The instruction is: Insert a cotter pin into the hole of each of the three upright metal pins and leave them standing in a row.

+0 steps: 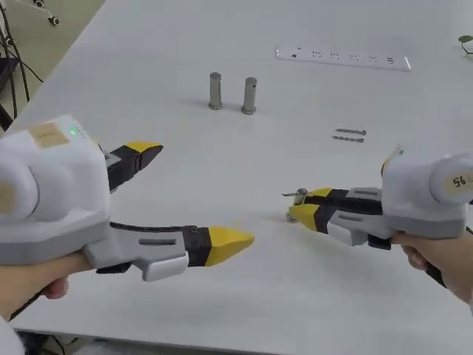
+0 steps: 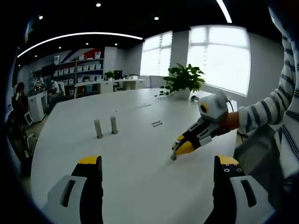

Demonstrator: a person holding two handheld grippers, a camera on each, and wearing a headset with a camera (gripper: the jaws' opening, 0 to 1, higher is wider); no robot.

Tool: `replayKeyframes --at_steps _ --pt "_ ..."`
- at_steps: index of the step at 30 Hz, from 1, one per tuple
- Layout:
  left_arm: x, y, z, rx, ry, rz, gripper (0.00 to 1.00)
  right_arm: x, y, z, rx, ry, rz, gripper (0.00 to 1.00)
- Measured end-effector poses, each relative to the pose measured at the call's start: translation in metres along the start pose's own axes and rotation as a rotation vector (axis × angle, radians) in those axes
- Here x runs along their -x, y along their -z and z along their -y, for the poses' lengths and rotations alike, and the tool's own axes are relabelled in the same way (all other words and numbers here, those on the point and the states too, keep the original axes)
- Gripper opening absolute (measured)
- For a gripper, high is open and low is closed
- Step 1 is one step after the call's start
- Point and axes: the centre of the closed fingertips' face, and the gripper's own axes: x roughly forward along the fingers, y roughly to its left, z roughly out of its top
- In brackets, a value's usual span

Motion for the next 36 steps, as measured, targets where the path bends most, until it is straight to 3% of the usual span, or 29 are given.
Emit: replayKeyframes --at_steps 13,23,27,36 --pt "0.003 0.005 -0.002 -0.023 -0.011 -0.031 0.99 0.0 -0.002 0.0 0.068 0.034 0.011 0.04" --pt "0.008 0.01 -0.012 -0.01 -0.039 -0.041 0.99 -0.008 -0.007 0.007 0.128 0.084 0.002 0.04" --pt "0.011 0.011 -0.018 -0.001 -0.058 -0.04 0.99 -0.018 -0.018 0.009 0.134 0.122 0.02 0.04" --pt "0.015 0.015 -0.022 0.009 -0.073 -0.044 0.99 -0.05 -0.045 0.003 0.158 0.138 0.054 0.04"
